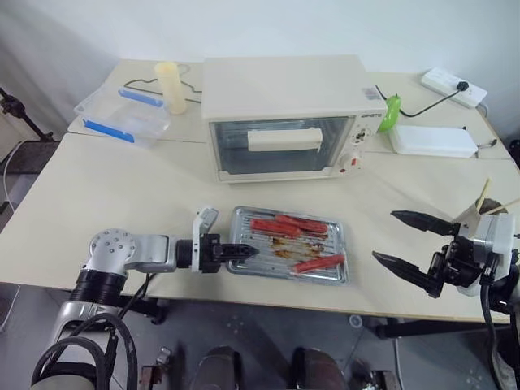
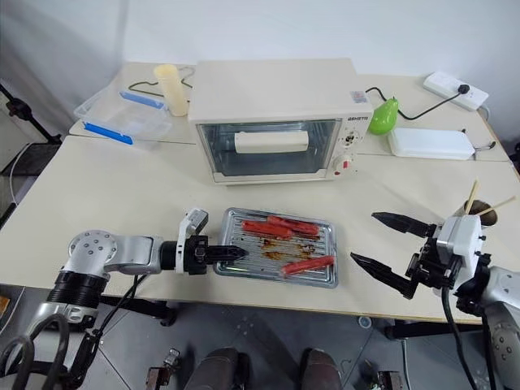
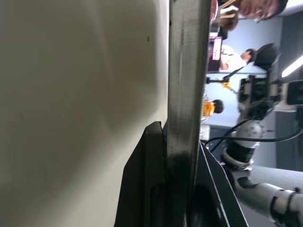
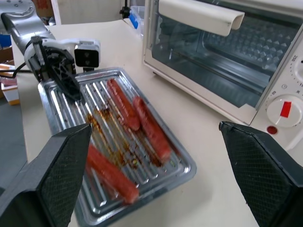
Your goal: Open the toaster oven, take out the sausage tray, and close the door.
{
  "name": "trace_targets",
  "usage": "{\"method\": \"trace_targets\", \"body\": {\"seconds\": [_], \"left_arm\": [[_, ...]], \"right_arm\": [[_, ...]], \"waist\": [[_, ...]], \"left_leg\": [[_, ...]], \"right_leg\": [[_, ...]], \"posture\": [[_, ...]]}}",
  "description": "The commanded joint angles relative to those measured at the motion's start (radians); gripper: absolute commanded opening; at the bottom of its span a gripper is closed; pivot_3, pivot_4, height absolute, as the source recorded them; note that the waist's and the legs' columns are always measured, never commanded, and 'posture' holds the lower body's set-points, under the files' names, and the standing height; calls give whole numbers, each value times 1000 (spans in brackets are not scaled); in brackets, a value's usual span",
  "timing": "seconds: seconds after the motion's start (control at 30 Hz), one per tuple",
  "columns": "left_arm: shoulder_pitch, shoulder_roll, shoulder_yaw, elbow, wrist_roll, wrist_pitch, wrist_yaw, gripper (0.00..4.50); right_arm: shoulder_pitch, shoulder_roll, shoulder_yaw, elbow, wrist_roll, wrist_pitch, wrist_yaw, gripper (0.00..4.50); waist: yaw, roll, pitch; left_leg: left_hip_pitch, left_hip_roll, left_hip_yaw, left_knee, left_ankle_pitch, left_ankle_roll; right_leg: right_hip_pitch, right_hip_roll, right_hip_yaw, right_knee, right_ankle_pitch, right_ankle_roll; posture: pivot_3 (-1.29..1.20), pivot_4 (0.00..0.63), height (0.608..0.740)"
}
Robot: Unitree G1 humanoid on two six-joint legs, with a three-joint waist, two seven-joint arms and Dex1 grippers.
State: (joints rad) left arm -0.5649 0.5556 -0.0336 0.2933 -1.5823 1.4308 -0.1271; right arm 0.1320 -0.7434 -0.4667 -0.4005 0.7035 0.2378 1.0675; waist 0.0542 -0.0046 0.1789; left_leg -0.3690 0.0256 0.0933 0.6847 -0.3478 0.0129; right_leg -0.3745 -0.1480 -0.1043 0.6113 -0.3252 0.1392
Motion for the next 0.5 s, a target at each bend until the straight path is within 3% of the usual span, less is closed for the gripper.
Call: {"method": "trace_targets", "body": {"seconds": [0.03, 0.33, 0.43, 0.5], "left_arm": [[9, -31, 26, -45, 39, 13, -10, 866], [69, 6, 68, -248, 140, 10, -98, 3622], [130, 146, 51, -403, 285, -74, -274, 4471], [186, 262, 33, -489, 392, -160, -408, 4471]], "right_arm": [[-5, -19, -34, -39, 26, 5, -10, 4500], [3, -12, -26, -19, 7, -14, 4, 4500], [11, -19, -30, -1, 3, -16, 22, 4500], [17, -23, -36, 15, -2, -20, 37, 4500]], "waist": [[0, 0, 0], [-7, -1, 0], [-12, -1, 1], [-23, -1, 1]], "left_leg": [[0, 0, 0, 0, 0, 0], [-1, 0, 0, 0, 0, 0], [-1, 1, 0, -1, 0, -1], [-1, 2, 0, -2, 0, -2]], "right_leg": [[0, 0, 0, 0, 0, 0], [-1, 0, -1, 0, 0, 0], [-1, 1, -1, -1, 0, 0], [-1, 2, -1, -1, 0, 0]], "posture": [[0, 150, 740], [0, 150, 740], [0, 150, 740], [0, 150, 740]]}}
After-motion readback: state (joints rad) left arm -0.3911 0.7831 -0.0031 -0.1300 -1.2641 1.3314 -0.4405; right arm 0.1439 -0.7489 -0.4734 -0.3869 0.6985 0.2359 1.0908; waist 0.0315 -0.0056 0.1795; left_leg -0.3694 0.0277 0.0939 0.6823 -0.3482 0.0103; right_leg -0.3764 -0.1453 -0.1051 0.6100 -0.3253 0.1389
